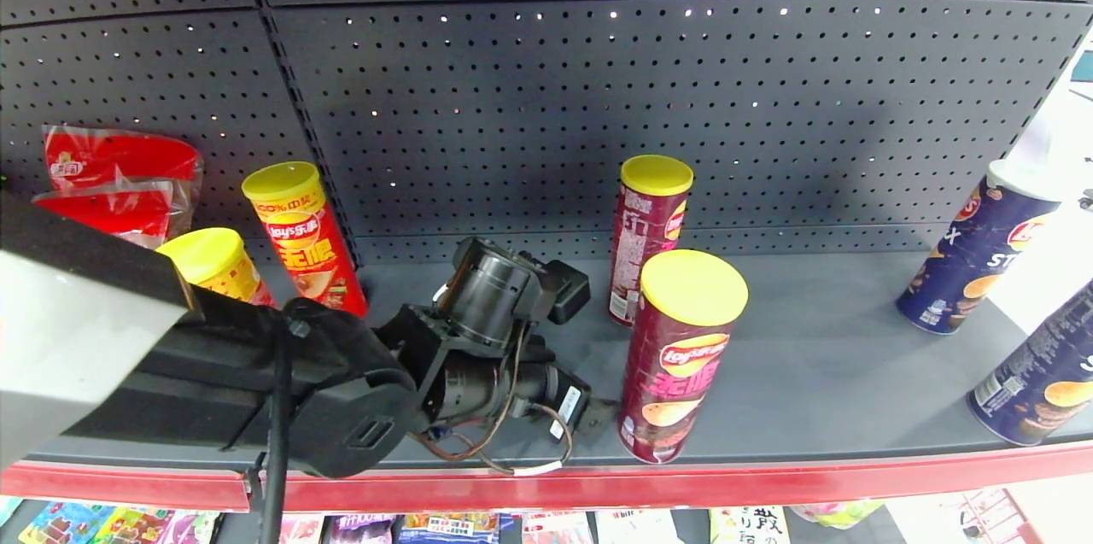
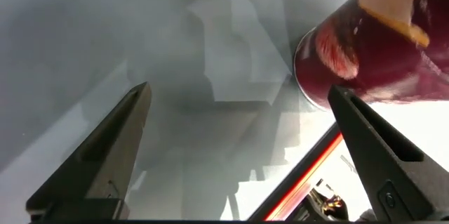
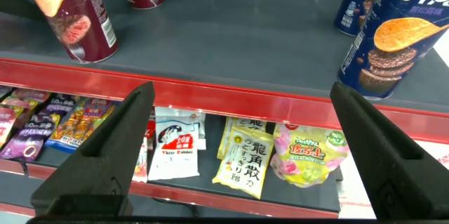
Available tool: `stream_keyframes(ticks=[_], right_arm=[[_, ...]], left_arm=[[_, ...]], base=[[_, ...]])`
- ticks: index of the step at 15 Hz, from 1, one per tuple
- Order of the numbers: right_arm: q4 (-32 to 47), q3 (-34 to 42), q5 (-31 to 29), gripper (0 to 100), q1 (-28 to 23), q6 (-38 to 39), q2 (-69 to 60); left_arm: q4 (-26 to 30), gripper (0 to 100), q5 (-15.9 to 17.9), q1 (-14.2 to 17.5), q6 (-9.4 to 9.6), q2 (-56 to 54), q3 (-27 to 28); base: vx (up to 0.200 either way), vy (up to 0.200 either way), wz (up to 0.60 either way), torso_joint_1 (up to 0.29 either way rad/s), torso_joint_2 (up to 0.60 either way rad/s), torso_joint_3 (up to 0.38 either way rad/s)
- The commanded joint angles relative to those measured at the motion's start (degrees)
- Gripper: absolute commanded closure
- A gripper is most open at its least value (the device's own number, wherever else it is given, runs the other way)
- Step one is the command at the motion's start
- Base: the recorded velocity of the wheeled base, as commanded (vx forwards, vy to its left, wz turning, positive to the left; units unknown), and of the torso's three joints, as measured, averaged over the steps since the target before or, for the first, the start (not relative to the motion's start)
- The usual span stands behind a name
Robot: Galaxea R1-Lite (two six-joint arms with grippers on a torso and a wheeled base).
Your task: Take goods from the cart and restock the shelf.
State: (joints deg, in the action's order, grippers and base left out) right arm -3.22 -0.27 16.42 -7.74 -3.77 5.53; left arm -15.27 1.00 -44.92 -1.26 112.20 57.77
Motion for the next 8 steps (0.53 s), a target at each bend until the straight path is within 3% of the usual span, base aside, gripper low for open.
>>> stream_keyframes(ticks=[1,4,6,8], right_arm=[[-0.03,0.09,0.01,0,0.01,-0.01,0.09],[0.32,0.0,0.1,0,0.01,-0.01,0.18],[0.32,-0.08,1.25,0,0.01,-0.01,0.09],[0.41,-0.08,2.21,0,0.01,0.08,0.18]], left_arm=[[0.07,0,-0.03,0.27,0.03,-1.02,-1.17],[0.07,0,-0.03,0.89,0.11,-8.32,-9.78],[0.16,0,-0.38,1.24,-0.06,-19.21,-17.87],[0.68,0,-1.97,3.7,0.03,-28.79,-24.11]], base=[[0.0,0.0,0.0,0.0,0.0,0.0],[0.0,0.0,0.0,0.0,0.0,0.0],[0.0,0.0,0.0,0.0,0.0,0.0],[0.0,0.0,0.0,0.0,0.0,0.0]])
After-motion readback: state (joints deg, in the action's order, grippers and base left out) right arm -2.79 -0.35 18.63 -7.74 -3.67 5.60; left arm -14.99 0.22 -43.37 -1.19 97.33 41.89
